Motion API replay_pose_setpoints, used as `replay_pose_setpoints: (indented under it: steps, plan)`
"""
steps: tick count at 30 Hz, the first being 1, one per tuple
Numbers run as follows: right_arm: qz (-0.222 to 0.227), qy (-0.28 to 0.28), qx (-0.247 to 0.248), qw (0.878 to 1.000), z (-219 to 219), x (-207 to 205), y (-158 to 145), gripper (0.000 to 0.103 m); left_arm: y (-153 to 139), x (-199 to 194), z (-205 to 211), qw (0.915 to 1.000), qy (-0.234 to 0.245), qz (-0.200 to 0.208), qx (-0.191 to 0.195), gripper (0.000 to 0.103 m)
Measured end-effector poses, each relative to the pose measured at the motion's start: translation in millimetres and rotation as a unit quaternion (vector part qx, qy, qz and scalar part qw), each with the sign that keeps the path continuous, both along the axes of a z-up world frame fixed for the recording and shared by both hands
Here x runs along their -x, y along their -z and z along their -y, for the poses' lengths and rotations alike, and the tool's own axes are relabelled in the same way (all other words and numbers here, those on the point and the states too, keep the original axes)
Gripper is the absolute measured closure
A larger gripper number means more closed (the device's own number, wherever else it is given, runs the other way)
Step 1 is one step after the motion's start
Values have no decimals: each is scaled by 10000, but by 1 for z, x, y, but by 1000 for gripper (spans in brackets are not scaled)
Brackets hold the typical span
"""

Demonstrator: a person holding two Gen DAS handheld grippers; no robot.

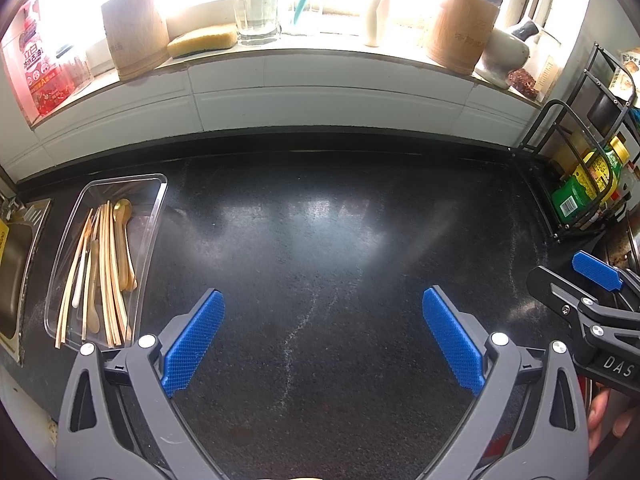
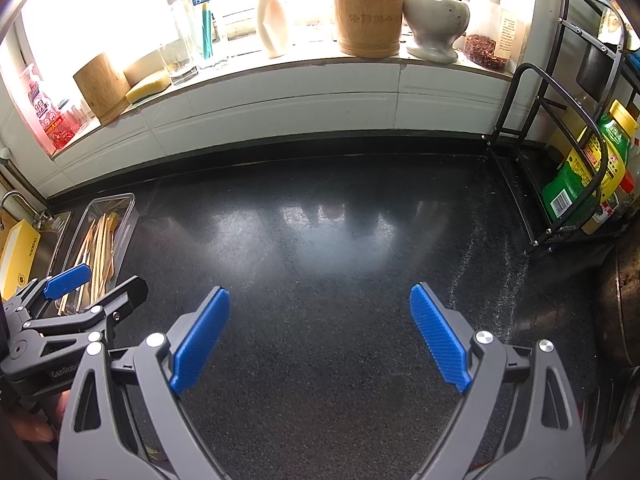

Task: Organize utensils

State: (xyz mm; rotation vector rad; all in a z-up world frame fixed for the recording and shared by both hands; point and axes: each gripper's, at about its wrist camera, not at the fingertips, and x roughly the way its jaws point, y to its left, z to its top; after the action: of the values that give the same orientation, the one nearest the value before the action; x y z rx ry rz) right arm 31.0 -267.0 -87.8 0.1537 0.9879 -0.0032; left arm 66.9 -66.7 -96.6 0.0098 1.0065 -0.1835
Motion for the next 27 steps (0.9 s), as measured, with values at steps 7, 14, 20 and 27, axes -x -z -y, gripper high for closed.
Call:
replay_pose_setpoints:
  steps: [7,14,20,27]
  plan:
    - [0,6,-3,10000,-1,0,0,14,0,-1,-2,10000,18,8,3,6]
    - [-4,-9,0,10000,-2,-1,0,14,0,-2,-2,10000,14,26,-9,6]
    - [-10,-27,-10,10000,-4,-2,1,14,-2,-1,2,10000,39,41,-28,6]
    - [12,0,-26,10000,0,1,1,14,-8,4,9,9997,173,176,-22,6]
